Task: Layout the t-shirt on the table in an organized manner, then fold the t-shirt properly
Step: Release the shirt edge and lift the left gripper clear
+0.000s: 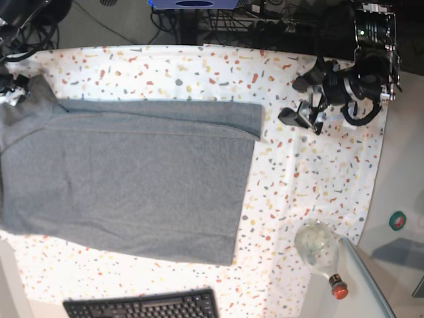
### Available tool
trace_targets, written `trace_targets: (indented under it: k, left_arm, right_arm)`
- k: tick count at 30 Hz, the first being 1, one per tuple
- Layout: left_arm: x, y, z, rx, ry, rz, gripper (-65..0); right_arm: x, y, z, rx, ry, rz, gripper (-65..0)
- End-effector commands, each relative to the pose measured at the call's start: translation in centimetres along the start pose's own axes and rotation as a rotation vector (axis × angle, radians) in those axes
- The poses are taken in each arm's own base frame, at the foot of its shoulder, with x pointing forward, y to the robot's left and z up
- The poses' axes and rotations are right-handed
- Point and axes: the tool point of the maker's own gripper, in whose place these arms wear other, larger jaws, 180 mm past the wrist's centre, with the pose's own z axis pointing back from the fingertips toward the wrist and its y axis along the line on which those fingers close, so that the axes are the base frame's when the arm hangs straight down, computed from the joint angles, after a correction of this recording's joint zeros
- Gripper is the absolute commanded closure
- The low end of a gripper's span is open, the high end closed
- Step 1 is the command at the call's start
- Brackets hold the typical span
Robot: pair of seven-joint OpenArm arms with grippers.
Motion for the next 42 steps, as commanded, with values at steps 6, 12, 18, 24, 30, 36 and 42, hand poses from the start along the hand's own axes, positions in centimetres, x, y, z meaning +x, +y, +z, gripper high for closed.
trace_targets:
  k: [6, 12, 18, 24, 30, 36, 42]
  left_arm:
    - [-0.6, 2.6, 1.2, 0.106, -0.034, -0.091, -53.0]
    - [-1.8, 5.3, 1.5, 0.174, -0.019, -0.083, -53.0]
    - [-1.7, 5.3, 1.5, 0.178, -0.021, -0.088, -30.3]
    - [-1.7, 6.5, 1.2, 0.198, -0.013, -0.051, -12.5]
    - [-2.8, 6.4, 0.4, 0.187, 0.0, -0.023, -11.4]
    - [-2.4, 7.3, -0.5, 0.244, -0.019, -0.038, 0.0]
    - [-2.6, 7.1, -1.3, 0.248, -0.018, -0.038, 0.0]
  right_arm:
    - [0.2, -1.0, 0.1, -0.014, -0.018, -0.004, -33.3]
    - [-1.0, -1.2, 0.0, -0.016, 0.014, -0.01, -33.0]
    - [-1.3, -1.2, -0.1, -0.013, 0.016, -0.013, -28.8]
    - [-0.2, -0.8, 0.0, -0.006, -0.011, -0.013, 0.0]
    - [1.6, -0.3, 0.1, -0.001, -0.046, -0.008, 0.0]
    - [5.7, -0.1, 2.3, -0.027, -0.158, 0.047, 0.0]
    - [11.0, -0.1, 3.6, -0.034, -0.26, 0.061, 0.0]
